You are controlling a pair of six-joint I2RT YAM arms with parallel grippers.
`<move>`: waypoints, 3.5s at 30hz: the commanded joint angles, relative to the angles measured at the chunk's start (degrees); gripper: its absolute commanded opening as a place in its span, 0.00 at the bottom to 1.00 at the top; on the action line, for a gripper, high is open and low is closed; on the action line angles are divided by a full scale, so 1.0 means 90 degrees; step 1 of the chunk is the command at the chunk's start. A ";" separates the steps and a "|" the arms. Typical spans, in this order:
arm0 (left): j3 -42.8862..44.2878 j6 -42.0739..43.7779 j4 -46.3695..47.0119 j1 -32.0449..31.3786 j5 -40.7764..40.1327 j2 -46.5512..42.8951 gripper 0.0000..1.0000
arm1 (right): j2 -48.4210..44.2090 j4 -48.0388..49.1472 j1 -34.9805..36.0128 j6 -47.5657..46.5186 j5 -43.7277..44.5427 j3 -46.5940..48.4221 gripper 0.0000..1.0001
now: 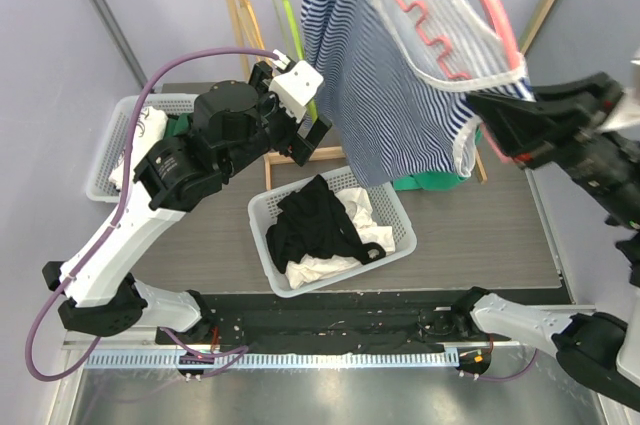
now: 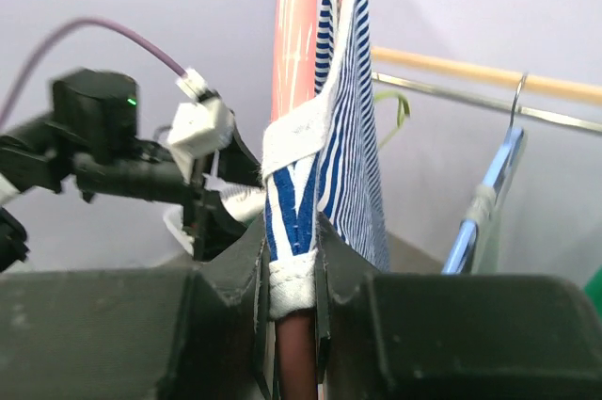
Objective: Remove the tank top from the hanger
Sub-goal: Pick up the hanger from the clothesline, then remove the tank top from the hanger.
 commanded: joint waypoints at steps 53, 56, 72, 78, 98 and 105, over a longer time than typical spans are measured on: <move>0.1286 0.1757 -0.1604 0.0080 0.2666 -0.0920 1.00 | 0.0356 -0.2401 0.0013 -0.2055 -0.2533 -0.0565 0.01; 0.1304 0.1904 -0.2051 0.0080 0.2977 -0.0901 1.00 | 0.0298 -0.2450 0.0013 -0.2094 -0.2611 -0.0673 0.01; 0.0054 0.2901 -0.0579 0.0080 0.2305 -0.1497 1.00 | 0.0024 -0.2528 0.0013 -0.2123 -0.3110 -0.1152 0.01; 0.0173 0.2930 -0.1019 0.0070 0.2841 -0.1311 1.00 | 0.0083 -0.2509 0.0013 -0.2162 -0.3237 -0.1152 0.01; 0.2087 0.3204 -0.3686 0.0080 0.4073 -0.0226 0.17 | 0.0336 -0.2197 0.0023 -0.1997 -0.2574 -0.0956 0.01; 0.0613 0.2628 -0.1372 0.0080 0.2863 -0.0784 0.15 | 0.0171 -0.0988 0.0023 -0.1363 -0.0846 -0.1698 0.55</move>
